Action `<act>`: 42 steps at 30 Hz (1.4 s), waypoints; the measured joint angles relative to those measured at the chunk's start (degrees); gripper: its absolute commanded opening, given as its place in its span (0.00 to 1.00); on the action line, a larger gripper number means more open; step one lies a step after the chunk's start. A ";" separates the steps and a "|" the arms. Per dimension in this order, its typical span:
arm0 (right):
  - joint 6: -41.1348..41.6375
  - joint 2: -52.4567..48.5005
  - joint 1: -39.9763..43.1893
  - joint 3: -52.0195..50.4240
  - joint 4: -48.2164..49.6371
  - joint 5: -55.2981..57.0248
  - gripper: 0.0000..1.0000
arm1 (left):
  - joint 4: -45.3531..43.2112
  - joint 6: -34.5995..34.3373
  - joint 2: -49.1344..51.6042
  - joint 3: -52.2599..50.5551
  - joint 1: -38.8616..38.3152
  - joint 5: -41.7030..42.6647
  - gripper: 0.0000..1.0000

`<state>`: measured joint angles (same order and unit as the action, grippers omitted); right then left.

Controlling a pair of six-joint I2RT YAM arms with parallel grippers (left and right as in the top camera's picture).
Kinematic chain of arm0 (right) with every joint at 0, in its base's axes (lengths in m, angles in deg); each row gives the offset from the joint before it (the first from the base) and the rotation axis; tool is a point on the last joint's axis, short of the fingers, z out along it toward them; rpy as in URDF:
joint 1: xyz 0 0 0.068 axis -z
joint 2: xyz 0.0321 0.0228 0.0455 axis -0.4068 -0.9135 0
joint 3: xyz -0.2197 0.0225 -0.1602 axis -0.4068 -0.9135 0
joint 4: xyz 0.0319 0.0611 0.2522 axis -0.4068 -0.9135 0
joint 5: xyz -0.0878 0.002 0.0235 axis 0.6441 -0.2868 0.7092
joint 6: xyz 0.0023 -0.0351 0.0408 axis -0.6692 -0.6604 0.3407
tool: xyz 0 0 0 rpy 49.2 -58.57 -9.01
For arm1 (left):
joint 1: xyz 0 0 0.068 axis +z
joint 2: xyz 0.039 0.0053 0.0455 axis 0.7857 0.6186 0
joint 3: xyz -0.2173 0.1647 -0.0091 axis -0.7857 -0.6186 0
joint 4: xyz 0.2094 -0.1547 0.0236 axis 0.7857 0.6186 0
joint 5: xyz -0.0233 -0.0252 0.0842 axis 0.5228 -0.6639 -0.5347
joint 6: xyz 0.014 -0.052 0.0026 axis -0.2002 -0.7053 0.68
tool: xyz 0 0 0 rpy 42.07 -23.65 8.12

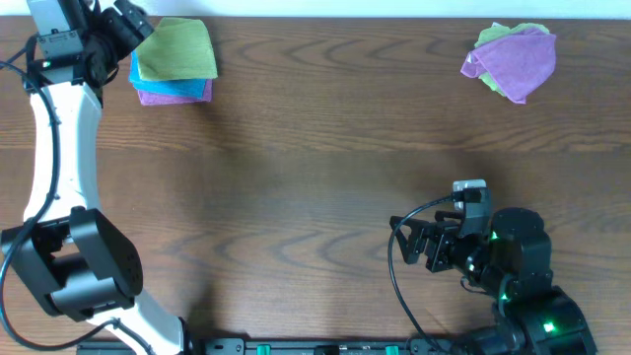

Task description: Fold the cloth

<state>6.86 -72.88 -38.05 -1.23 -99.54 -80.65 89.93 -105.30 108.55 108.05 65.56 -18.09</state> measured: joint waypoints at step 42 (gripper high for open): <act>0.00 0.00 0.00 0.00 -0.02 0.00 0.99 | 27.54 19.43 -44.22 -8.87 -3.85 -3.96 0.95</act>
<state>6.86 -72.88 -38.05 -1.23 -99.57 -80.65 117.47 -85.87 64.33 99.18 61.72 -22.04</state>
